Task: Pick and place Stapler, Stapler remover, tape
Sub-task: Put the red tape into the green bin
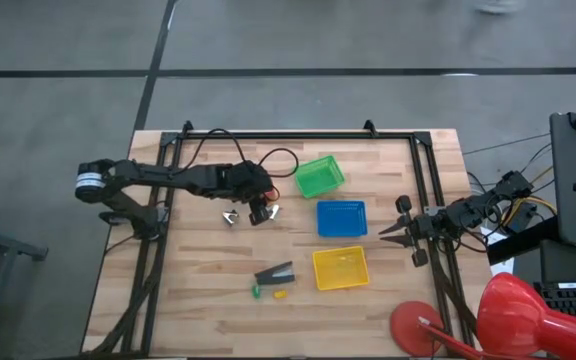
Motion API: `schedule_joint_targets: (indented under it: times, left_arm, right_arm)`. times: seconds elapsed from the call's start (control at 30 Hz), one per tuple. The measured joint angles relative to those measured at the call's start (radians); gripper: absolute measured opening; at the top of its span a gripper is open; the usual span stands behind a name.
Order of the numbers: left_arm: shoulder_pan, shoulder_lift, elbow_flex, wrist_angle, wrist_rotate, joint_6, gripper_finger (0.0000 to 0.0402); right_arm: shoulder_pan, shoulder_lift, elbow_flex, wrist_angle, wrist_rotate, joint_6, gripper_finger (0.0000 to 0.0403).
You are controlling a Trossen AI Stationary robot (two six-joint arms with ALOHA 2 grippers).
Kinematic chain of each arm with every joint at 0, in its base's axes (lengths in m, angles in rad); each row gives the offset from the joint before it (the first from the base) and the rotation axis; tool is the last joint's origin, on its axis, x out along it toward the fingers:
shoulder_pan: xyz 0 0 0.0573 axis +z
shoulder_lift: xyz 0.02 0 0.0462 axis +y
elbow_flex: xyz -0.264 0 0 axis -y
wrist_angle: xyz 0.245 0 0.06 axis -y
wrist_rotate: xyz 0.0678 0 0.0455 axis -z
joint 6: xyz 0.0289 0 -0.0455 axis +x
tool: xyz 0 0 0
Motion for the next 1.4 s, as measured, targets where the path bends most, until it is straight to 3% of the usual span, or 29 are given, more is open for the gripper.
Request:
schedule_joint_targets:
  times: [0.53, 0.9, 1.4]
  left_arm:
    - [-0.001, 0.001, -0.023, -0.03, -0.033, 0.028, 0.0143]
    - [0.0, 0.001, -0.023, -0.025, -0.035, 0.075, 0.0025]
    - [-0.001, -0.003, 0.075, -0.031, -0.035, 0.124, 0.0034]
  right_arm:
    - [0.0, 0.0, 0.0, 0.0, 0.0, 0.002, 0.0052]
    - [0.0, 0.0, 0.0, 0.0, 0.0, 0.002, 0.0052]
    - [0.0, 0.0, 0.0, 0.0, 0.0, 0.002, 0.0052]
